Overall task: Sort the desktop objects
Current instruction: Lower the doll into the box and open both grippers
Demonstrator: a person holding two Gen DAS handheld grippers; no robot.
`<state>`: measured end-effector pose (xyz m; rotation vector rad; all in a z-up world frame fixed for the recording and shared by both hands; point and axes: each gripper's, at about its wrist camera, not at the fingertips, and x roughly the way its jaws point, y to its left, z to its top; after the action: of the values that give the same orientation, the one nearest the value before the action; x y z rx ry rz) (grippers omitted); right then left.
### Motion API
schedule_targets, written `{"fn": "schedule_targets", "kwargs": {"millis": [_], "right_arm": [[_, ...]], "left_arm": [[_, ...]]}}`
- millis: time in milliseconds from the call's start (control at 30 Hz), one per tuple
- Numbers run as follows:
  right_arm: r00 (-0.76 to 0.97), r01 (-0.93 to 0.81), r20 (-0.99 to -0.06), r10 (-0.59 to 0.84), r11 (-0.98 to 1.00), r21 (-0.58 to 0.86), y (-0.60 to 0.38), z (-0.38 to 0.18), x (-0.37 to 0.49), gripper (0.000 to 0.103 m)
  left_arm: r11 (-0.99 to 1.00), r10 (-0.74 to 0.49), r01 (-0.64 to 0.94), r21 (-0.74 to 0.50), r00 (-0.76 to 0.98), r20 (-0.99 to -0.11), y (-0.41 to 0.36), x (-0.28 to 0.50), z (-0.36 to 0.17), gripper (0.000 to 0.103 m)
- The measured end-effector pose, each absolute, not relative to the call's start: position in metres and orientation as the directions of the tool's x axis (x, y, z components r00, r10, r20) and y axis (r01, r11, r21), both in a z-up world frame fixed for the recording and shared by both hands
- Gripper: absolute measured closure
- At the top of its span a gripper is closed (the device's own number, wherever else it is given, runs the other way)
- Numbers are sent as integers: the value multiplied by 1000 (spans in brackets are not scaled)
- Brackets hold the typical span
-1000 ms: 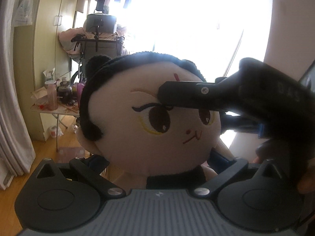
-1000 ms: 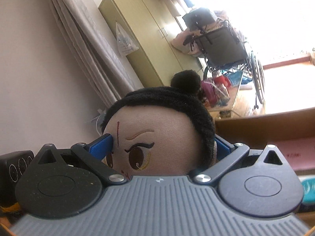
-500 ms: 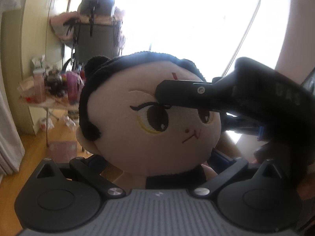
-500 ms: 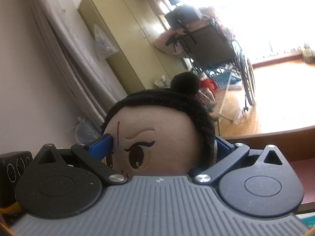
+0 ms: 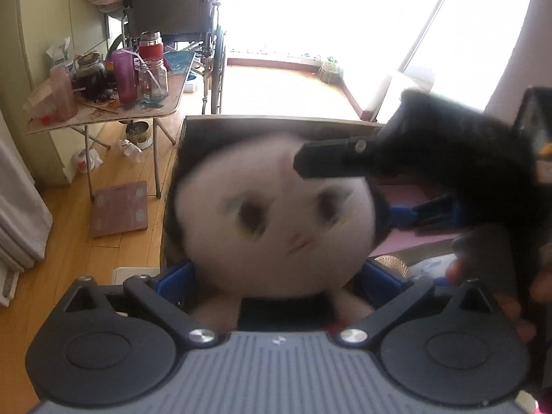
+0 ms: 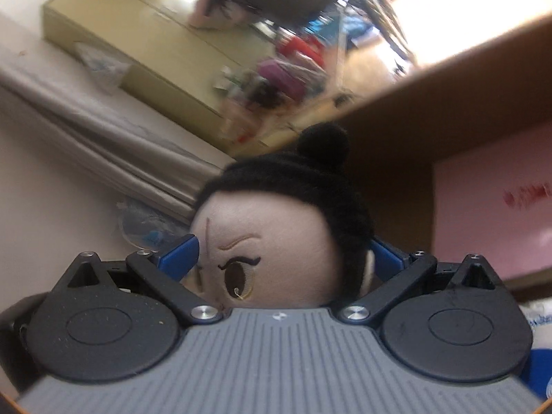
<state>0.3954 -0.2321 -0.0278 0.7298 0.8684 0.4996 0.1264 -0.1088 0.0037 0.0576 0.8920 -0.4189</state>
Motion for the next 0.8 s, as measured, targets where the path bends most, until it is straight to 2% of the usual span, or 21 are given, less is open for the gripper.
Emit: {"fn": "schedule_targets", "kwargs": {"millis": [67,133,333,600,800], "right_arm": [[547,-71,-530,649,666,742,-233,-37,397,1],[540,-67,-516,665,645,761,-234,-41,398,1],[556,-63,-553,621,695,717,-235,-33,388,1],[634,-54,-602,486,804,592,-234,-9,372,2],[613,-56,-607,505,794,605,-232,-12,365,7]], "left_arm": [[915,-333,385,-118,559,-760,-106,123,6,0],[917,-327,383,-111,562,-760,-104,118,7,0],[920,-331,371,-126,562,-758,-98,113,12,0],[919,-355,358,-165,568,-743,-89,102,18,0],[921,-361,343,-183,579,-731,-83,91,26,0]]}}
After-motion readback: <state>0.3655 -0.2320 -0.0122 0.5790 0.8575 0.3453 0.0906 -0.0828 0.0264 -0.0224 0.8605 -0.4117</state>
